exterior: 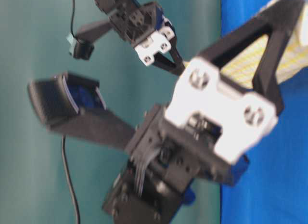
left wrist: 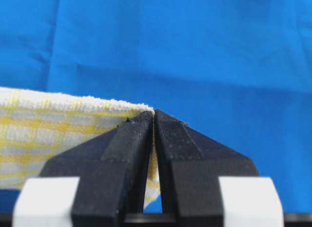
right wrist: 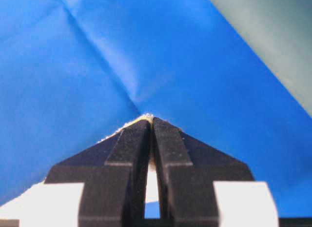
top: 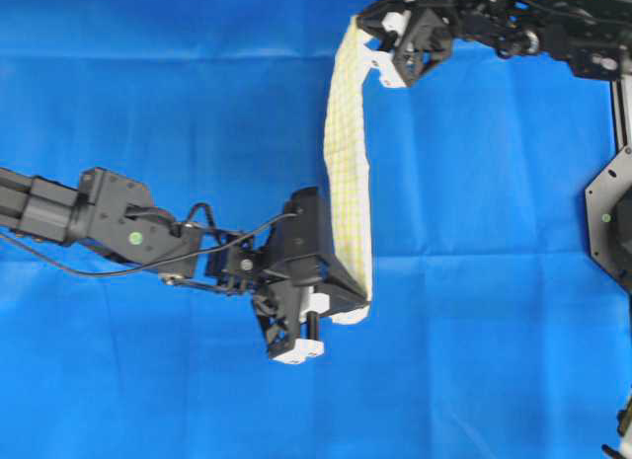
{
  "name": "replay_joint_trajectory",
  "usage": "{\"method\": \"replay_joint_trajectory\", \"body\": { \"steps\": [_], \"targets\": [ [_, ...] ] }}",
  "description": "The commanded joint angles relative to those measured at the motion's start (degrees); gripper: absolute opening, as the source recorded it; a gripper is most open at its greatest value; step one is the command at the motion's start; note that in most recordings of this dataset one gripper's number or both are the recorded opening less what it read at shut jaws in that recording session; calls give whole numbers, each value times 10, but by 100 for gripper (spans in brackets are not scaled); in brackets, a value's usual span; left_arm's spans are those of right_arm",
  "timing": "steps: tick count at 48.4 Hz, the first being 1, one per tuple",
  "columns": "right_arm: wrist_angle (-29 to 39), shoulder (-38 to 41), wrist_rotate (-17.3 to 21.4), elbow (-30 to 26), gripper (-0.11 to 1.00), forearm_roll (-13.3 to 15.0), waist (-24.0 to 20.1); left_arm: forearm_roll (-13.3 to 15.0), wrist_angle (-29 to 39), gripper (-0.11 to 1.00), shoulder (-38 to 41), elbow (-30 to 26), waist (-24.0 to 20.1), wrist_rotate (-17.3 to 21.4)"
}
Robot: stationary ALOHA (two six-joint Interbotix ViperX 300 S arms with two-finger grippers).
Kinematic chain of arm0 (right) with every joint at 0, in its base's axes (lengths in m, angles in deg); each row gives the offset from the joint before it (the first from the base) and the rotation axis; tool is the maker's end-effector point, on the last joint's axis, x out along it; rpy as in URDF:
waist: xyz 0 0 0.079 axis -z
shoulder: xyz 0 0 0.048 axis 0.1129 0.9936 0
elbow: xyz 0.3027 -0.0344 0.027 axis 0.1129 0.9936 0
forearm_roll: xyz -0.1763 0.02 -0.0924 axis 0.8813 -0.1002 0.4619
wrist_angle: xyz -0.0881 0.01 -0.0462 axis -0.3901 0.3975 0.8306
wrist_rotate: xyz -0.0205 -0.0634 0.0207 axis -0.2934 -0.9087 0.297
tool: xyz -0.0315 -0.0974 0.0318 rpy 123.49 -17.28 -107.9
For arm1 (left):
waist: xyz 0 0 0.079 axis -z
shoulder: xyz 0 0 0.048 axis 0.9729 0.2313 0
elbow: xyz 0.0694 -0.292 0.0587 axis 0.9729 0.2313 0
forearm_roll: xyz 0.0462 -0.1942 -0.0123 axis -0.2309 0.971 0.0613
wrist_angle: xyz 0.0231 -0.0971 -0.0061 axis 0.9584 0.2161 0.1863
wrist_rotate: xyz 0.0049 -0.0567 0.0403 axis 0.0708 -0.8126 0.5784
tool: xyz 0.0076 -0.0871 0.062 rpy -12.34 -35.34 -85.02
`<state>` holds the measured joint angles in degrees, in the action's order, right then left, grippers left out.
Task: Fold the yellow towel.
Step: 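Lay the strip down vertically and open both grippers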
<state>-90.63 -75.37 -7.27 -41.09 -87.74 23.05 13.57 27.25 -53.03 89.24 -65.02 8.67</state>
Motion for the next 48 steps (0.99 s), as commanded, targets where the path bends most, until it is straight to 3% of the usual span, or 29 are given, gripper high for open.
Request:
{"method": "replay_joint_trajectory", "body": {
  "steps": [1, 21, 44, 48],
  "targets": [
    [-4, 12, 1, -34, 1, 0, -1, -1, -25, 1, -33, 18, 23, 1],
    [27, 103, -1, -143, 1, 1, -31, 2, -81, 1, -73, 112, 29, 0],
    [30, 123, -1, -160, 1, 1, -32, 2, -69, 2, -82, 134, 27, 1],
    [32, 123, -3, -160, 2, 1, -33, 1, -63, 6, -83, 133, 27, 0]
  ]
}}
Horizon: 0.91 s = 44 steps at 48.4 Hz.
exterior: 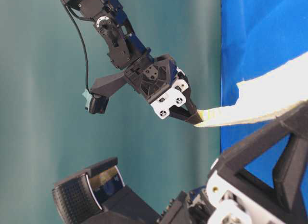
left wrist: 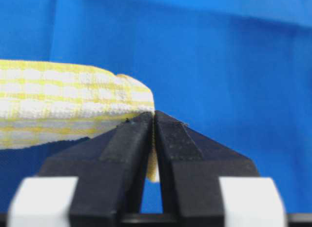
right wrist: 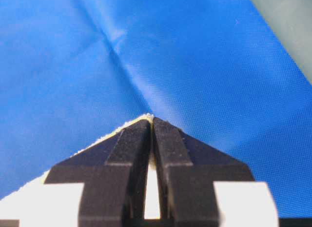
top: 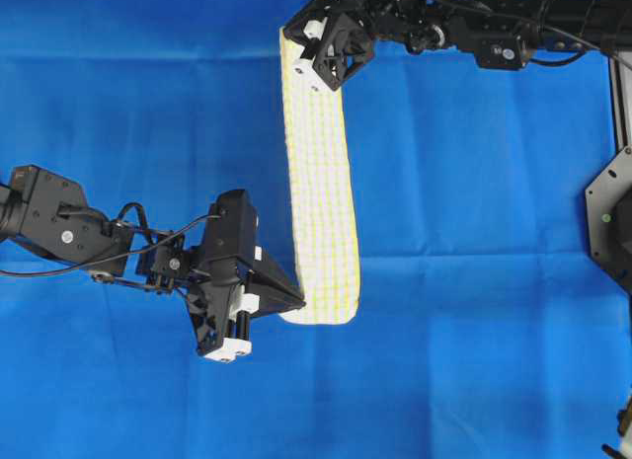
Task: Fold the yellow towel.
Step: 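Lay the strip down vertically and open both grippers, then move both grippers to the strip's top end and grasp its corners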
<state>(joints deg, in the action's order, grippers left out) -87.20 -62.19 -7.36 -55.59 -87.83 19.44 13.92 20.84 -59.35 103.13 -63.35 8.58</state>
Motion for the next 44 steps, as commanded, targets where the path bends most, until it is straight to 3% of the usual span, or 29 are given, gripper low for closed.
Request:
{"method": "replay_joint_trajectory", "body": {
  "steps": [1, 4, 7, 15, 18, 27, 44],
  "targets": [
    [-3, -10, -2, -15, 2, 3, 4, -3, 1, 9, -18, -6, 11, 1],
    [-3, -9, -3, -15, 4, 6, 0, -2, 1, 20, -18, -7, 11, 0],
    [-3, -9, -3, -14, 16, 19, -5, -2, 1, 31, -19, -7, 11, -1],
    [-3, -13, 0, -12, 67, 29, -9, -2, 43, 63, -45, 5, 10, -1],
    [-3, -20, 0, -11, 80, 29, -7, -3, 79, 65, -69, 13, 11, -1],
    [-4, -61, 0, 16, 73, 29, 0, -3, 159, 63, -154, 49, 2, 1],
    [-20, -165, 2, 125, 74, 28, 6, -6, 163, 63, -294, 142, -90, 4]
  ]
}}
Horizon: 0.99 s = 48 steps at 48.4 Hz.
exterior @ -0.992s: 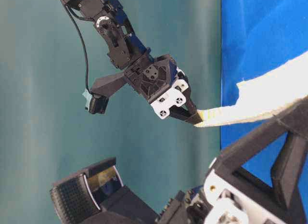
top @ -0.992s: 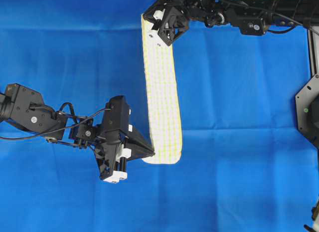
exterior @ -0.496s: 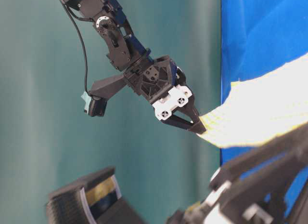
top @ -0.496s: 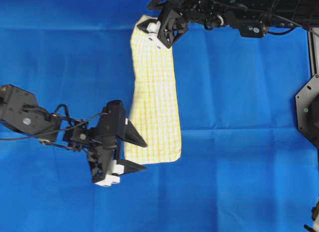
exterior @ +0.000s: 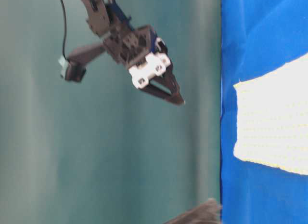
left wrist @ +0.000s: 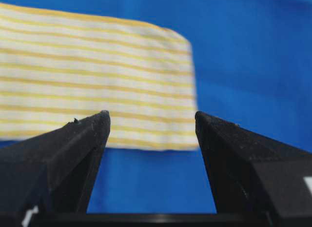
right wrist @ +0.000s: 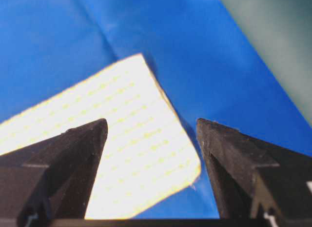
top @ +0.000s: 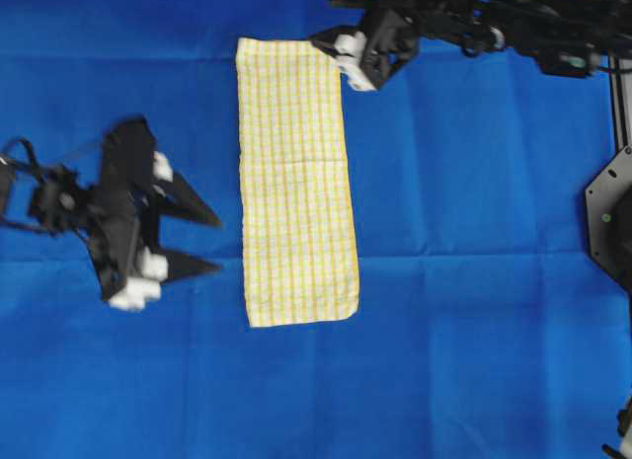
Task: Fold the yellow towel.
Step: 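Move both grippers to the strip's top end and grasp its corners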
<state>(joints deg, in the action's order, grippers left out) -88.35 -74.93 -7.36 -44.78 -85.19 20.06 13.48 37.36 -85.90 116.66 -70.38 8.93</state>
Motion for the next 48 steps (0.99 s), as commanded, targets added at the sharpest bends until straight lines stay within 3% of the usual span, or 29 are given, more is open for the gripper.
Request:
{"method": "replay_joint_trajectory", "body": {
  "steps": [1, 10, 23, 40, 48],
  "targets": [
    [-11, -45, 3, 25, 74, 2, 0, -2, -3, 63, -34, 11, -25, 1],
    [-35, -105, 4, 93, 74, 1, -18, -3, -21, 67, -75, 41, -60, 4],
    [-66, -165, 4, 161, 74, 1, -85, -3, -53, 74, -77, 51, -77, 37],
    [-86, -160, 1, 156, 74, 2, -84, -3, -67, 77, -39, 41, -120, 47],
    [-86, -123, 0, 125, 74, 1, -49, -3, -88, 84, -6, 25, -179, 99]
  ]
}}
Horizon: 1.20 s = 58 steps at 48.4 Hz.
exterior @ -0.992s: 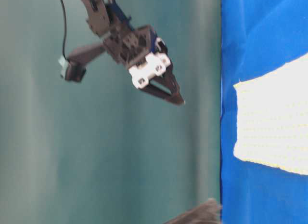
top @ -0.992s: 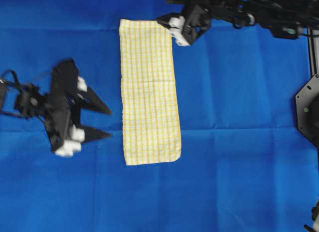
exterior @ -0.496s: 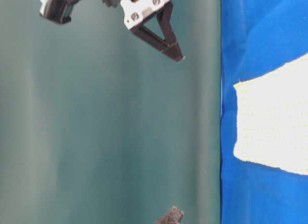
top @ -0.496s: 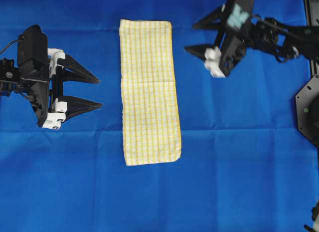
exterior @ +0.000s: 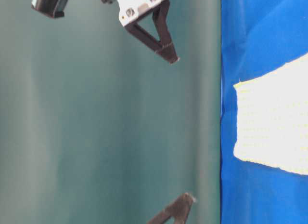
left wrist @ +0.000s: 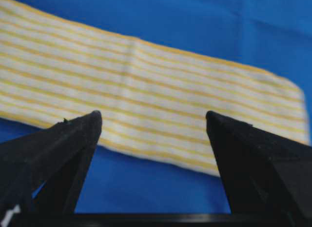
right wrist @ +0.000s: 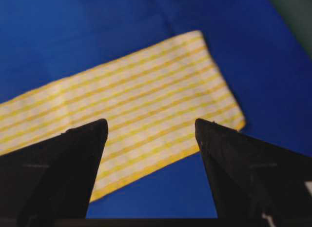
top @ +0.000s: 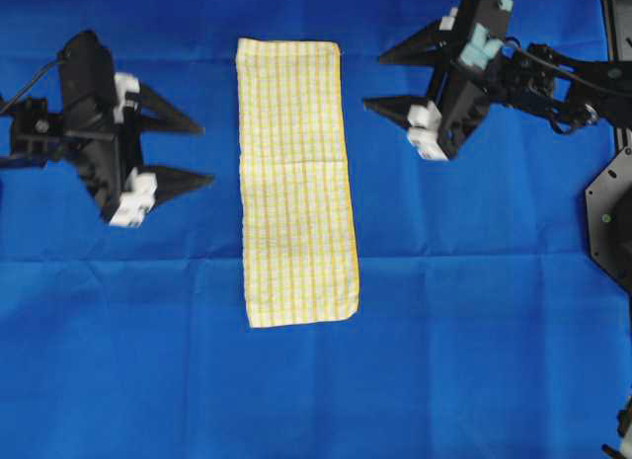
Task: Fold the yellow towel.
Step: 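Move both grippers to the strip's top end and grasp its corners, then fold the top end down over the strip toward the bottom with both grippers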
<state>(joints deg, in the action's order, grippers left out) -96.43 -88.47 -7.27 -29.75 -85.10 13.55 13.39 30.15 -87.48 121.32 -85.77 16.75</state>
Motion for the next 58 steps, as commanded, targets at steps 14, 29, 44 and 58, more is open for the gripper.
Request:
{"method": "replay_joint_trajectory", "body": {
  "steps": [14, 29, 44, 58],
  "targets": [
    [17, 123, -4, -98, 77, 0, 69, -2, -79, 88, 127, -68, -131, 83],
    [26, 239, 1, -157, 77, 0, 91, -2, -86, 88, 272, -141, -171, 83],
    [29, 296, 9, -180, 77, -12, 97, 3, -108, 85, 353, -178, -201, 76],
    [25, 318, 9, -179, 49, -49, 98, 4, -108, 30, 383, -203, -207, 75]
  ]
}}
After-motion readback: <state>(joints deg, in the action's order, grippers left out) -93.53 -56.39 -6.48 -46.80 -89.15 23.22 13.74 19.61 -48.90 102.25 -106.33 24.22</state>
